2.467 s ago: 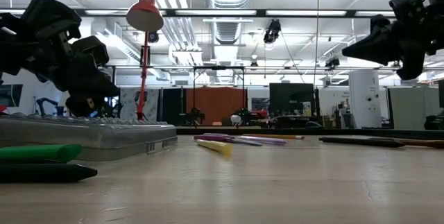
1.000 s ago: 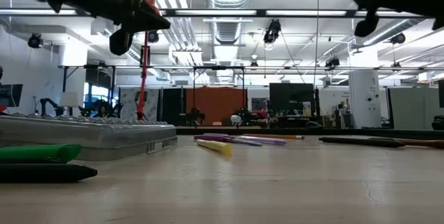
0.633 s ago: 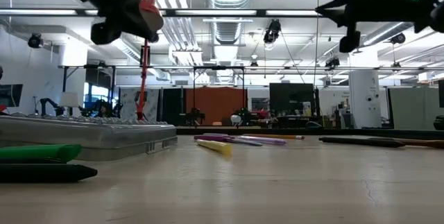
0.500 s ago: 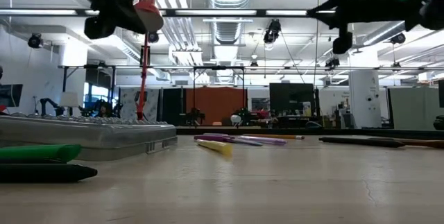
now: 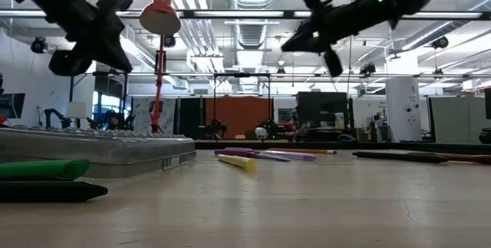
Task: Pick & place school supplies into a supply box
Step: Prepare the supply box
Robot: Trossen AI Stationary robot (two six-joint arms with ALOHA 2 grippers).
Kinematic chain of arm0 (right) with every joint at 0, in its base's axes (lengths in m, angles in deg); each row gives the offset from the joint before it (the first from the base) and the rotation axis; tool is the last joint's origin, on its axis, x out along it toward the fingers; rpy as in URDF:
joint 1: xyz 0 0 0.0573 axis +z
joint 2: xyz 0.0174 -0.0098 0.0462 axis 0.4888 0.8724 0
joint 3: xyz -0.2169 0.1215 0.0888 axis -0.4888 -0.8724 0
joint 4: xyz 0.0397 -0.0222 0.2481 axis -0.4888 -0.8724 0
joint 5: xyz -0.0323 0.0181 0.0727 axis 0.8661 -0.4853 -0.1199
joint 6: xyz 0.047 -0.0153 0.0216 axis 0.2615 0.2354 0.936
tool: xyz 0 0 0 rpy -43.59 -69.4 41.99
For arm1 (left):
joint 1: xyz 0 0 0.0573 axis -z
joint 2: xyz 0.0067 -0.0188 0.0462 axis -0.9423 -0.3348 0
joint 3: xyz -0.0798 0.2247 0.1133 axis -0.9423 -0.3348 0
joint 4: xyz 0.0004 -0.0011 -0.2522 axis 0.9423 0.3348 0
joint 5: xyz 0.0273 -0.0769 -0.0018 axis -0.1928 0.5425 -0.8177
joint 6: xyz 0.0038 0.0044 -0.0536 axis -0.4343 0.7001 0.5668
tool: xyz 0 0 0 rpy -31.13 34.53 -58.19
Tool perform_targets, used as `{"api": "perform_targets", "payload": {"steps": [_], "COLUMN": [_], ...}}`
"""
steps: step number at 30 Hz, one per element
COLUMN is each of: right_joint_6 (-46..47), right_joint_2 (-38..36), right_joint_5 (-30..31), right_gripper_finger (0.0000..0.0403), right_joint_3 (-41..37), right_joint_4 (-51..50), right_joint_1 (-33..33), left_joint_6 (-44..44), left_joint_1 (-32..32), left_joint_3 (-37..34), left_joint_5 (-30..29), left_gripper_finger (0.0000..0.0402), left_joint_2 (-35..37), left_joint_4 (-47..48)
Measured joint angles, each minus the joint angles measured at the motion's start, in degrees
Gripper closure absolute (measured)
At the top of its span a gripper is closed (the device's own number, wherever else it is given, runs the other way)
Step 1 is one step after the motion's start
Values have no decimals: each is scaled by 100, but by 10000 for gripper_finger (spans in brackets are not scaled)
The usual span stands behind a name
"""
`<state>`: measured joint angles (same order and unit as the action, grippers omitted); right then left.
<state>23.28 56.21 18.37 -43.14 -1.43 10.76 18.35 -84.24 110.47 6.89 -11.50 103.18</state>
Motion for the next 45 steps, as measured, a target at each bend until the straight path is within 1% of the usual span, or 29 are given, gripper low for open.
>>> {"api": "perform_targets", "payload": {"steps": [4, 8, 13, 17, 19, 22, 30, 34, 36, 43, 45], "right_joint_6": [-127, -512, -1000, -1230, -1334, -1380, -1383, -1369, -1356, -1333, -1330], "right_joint_2": [707, 1269, 1732, 1992, 2070, 2151, 2173, 2168, 2168, 2167, 2166], "right_joint_5": [-95, -255, -368, -346, -341, -344, -344, -342, -342, -342, -342], "right_gripper_finger": [384, 348, 291, 257, 245, 229, 203, 202, 202, 202, 202], "right_joint_3": [669, 1373, 2115, 2505, 2592, 2671, 2545, 2470, 2438, 2361, 2358], "right_joint_4": [-799, -1592, -2316, -2669, -2667, -2662, -2692, -2695, -2726, -2769, -2777], "right_joint_1": [0, -4, 27, 40, 64, 103, 140, 140, 140, 140, 140], "left_joint_6": [4, 11, 19, -70, -308, -579, -1205, -1328, -1131, 241, 635], "left_joint_1": [16, 87, 184, 197, 207, 329, 823, 990, 1007, 1005, 1005], "left_joint_3": [-61, 96, 766, 1338, 1483, 1542, 1367, 1373, 1370, 1321, 1282], "left_joint_5": [8, 22, -31, -170, -174, -140, -125, -62, -45, -90, -96], "left_gripper_finger": [400, 400, 400, 400, 400, 392, 328, 316, 317, 343, 349], "left_joint_2": [-76, -204, -435, -832, -1074, -1486, -2561, -2984, -3213, -3980, -4138], "left_joint_4": [161, 784, 2029, 3353, 3727, 4009, 4452, 4423, 4424, 4416, 4283]}}
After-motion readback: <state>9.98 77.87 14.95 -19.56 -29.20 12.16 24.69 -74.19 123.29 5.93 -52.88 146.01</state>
